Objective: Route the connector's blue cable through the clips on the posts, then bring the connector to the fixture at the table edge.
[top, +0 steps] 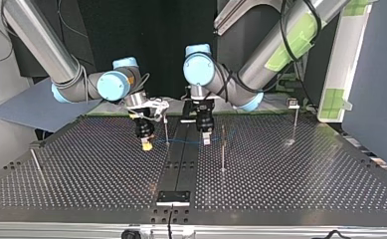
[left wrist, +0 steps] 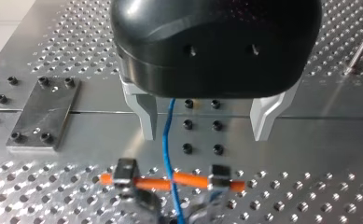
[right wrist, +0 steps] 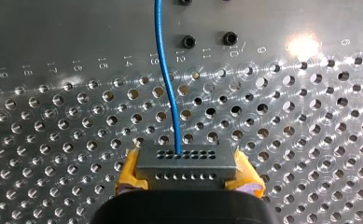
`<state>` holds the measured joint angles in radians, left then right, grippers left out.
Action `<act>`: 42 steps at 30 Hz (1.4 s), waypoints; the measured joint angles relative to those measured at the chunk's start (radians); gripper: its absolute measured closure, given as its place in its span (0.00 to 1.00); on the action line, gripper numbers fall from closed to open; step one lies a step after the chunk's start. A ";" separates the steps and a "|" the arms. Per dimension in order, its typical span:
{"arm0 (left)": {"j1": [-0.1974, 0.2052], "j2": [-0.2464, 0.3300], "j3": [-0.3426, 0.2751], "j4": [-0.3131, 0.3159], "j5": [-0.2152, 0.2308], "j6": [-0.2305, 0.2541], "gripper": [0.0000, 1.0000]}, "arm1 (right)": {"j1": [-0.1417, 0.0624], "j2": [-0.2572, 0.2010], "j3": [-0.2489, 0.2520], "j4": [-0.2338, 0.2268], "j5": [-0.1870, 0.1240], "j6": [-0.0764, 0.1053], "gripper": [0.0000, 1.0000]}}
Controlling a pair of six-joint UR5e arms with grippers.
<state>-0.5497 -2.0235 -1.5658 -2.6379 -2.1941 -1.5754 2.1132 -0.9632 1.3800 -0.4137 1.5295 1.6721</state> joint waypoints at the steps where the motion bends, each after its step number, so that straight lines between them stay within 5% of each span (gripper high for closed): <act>1: 0.000 -0.002 0.006 0.001 -0.005 0.001 0.00 | 0.000 0.000 0.000 0.000 0.000 0.000 1.00; 9: 0.002 -0.006 0.043 0.006 -0.044 0.020 0.00 | -0.002 -0.001 0.000 0.001 0.000 -0.007 1.00; 35: 0.003 -0.006 0.045 -0.010 -0.008 0.068 0.04 | -0.003 0.000 0.000 0.002 0.000 -0.020 1.00; 37: 0.004 -0.006 0.045 -0.009 -0.006 0.069 0.42 | -0.002 0.000 0.000 0.002 0.000 -0.020 1.00; 38: 0.004 -0.006 0.045 -0.008 -0.003 0.070 0.42 | -0.001 0.000 0.000 0.003 0.000 -0.020 1.00; 40: 0.005 -0.006 0.045 -0.008 0.007 0.070 0.86 | -0.001 0.000 0.000 0.002 0.000 -0.020 1.00; 41: 0.005 -0.006 0.045 -0.007 0.013 0.070 0.86 | 0.000 0.000 0.000 0.002 0.000 -0.020 1.00; 42: 0.006 -0.006 0.045 -0.006 0.018 0.070 1.00 | 0.000 0.000 0.000 0.002 0.000 -0.020 1.00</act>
<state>-0.5440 -2.0299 -1.5211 -2.6439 -2.1766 -1.5050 2.1127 -0.9634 1.3800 -0.4113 1.5295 1.6524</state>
